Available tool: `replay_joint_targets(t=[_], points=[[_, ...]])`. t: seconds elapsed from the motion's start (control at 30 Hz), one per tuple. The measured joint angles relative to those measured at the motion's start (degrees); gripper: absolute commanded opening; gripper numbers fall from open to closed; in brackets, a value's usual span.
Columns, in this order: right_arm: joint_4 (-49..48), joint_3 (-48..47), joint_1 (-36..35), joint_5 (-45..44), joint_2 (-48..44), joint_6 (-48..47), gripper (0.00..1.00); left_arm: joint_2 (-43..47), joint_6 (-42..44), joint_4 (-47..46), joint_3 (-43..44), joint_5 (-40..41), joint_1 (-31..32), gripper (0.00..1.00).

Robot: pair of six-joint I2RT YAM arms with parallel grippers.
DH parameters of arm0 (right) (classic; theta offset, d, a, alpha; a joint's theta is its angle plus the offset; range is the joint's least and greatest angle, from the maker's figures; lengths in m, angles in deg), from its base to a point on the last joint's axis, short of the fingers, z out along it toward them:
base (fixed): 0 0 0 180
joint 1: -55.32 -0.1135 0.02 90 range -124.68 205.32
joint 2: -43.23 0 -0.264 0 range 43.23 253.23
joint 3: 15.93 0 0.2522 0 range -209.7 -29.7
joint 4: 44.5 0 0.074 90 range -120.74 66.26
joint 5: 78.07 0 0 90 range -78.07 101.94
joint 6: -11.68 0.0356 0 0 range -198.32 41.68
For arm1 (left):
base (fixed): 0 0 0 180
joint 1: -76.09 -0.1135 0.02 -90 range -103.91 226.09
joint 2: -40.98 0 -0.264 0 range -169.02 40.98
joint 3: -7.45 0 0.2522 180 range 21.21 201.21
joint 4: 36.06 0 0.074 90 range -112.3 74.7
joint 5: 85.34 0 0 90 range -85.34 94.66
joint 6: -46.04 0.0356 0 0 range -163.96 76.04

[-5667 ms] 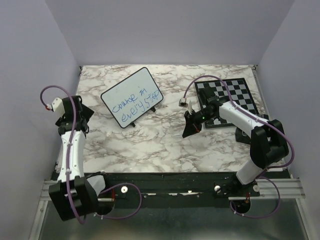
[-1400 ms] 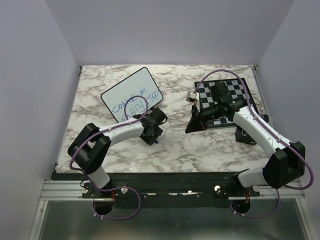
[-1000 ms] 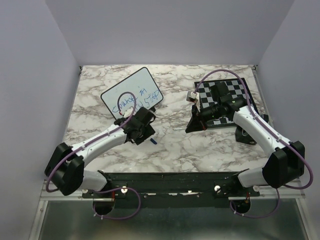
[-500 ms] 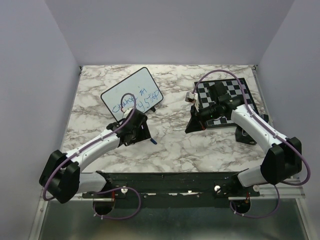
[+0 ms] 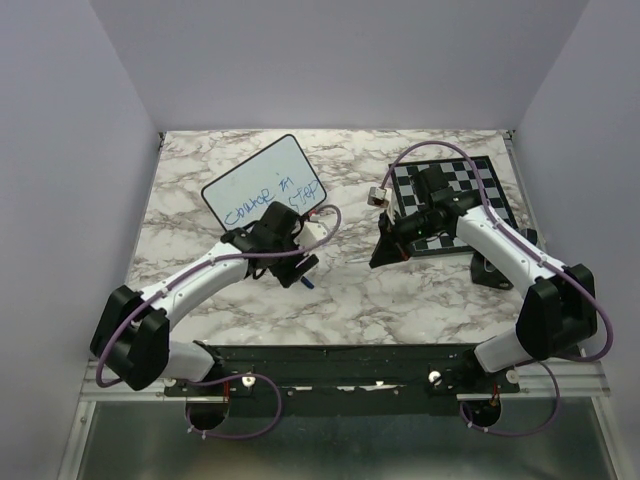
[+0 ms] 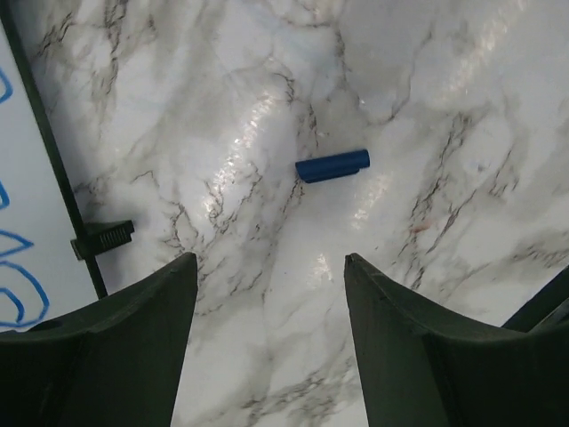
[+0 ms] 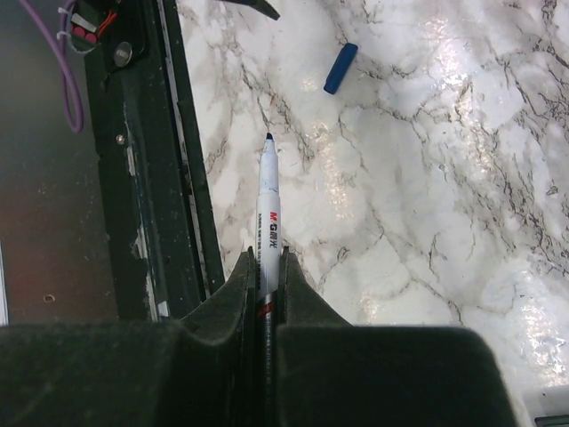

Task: Write a sentence on the whiteboard
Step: Pick up the pen cap from the center of the board.

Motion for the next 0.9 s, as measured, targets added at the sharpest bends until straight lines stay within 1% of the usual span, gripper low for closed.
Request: replay_joint_targets(t=[0.1,0.17,0.27,0.33,0.43,0.63,0.8,0.9], points=[[0.2,0.0,0.4,0.0,0.0,-0.4,0.01,2.2,14.5,-0.7,-4.5,-3.6,0.0,0.73],[0.5,0.0,1.2,0.0,0.0,-0.9,0.01,3.6,21.3,-1.0,-6.9,-6.0,-0.3,0.73],[1.0,0.0,3.7,0.1,-0.2,-1.3,0.0,3.0,30.0,-2.3,-7.2,-8.9,-1.0,0.7],[1.3,0.0,5.4,0.1,-0.3,-1.6,0.01,1.0,33.5,-2.9,-6.1,-10.2,-1.2,0.69],[1.5,0.0,7.2,0.2,-0.3,-1.9,0.01,-4.3,37.5,-4.5,-3.9,-11.8,-1.2,0.66],[1.9,0.0,7.4,0.4,-0.3,-2.4,0.0,-11.7,41.6,-4.9,-1.5,-13.2,0.4,0.65],[2.7,-0.1,7.4,0.9,-0.3,-2.8,0.01,-14.7,43.5,-4.7,-0.1,-13.7,1.0,0.59],[3.0,-0.1,7.4,1.2,-0.3,-2.8,0.01,-15.5,44.1,-4.7,0.3,-13.9,1.1,0.53]])
